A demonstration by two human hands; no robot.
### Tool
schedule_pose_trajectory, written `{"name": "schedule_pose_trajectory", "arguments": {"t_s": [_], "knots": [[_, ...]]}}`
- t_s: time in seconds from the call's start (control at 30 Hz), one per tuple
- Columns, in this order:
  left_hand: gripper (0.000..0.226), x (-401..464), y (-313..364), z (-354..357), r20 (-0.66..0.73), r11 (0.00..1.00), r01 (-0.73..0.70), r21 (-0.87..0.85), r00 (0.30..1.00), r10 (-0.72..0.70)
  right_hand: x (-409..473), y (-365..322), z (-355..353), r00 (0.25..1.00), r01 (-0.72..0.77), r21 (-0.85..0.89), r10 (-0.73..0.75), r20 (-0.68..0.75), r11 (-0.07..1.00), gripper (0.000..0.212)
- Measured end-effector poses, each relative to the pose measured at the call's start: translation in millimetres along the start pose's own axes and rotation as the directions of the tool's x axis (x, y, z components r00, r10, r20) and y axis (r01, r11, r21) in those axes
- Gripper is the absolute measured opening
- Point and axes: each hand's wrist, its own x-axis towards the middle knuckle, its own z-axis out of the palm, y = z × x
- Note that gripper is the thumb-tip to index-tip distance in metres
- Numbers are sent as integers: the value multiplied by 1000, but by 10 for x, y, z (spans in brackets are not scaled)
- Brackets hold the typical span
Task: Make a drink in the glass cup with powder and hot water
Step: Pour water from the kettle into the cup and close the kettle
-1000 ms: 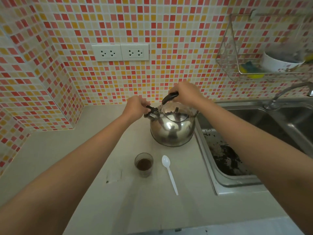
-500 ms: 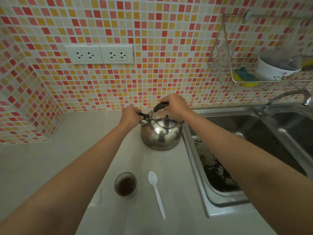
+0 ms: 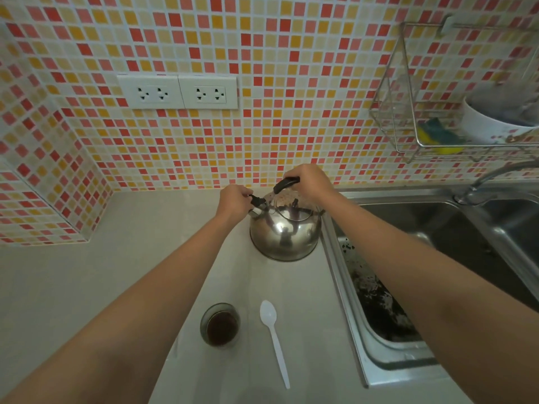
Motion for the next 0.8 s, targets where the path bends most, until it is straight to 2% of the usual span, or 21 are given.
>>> {"name": "schedule_pose_trajectory", "arguments": {"t_s": [0.27,0.37,0.47,0.57,0.7,0.8], "knots": [[39,-57,-26,-11,32,1000,6,0,999,-6,-71,-137,-55,996,33,-242,-51,-67,970,35],[42,-170,-10,-90,50,999,-43,29,998,41,-145,-169,-67,995,25,-252,-49,-92,967,37],[35,-364,-64,-253,77,993,-111,24,991,109,-291,-250,-69,984,19,-164,-48,-173,986,32],[29,-647,-259,-495,131,984,-180,4,975,178,-551,-387,-19,974,25,-3,-25,-226,1000,24],[30,-1121,-636,-795,164,975,-221,-16,961,221,-974,-557,190,983,-7,135,31,-179,991,22],[33,-1470,-947,-873,196,982,-156,-110,965,176,-1305,-611,462,988,-109,228,131,-87,968,24]]}}
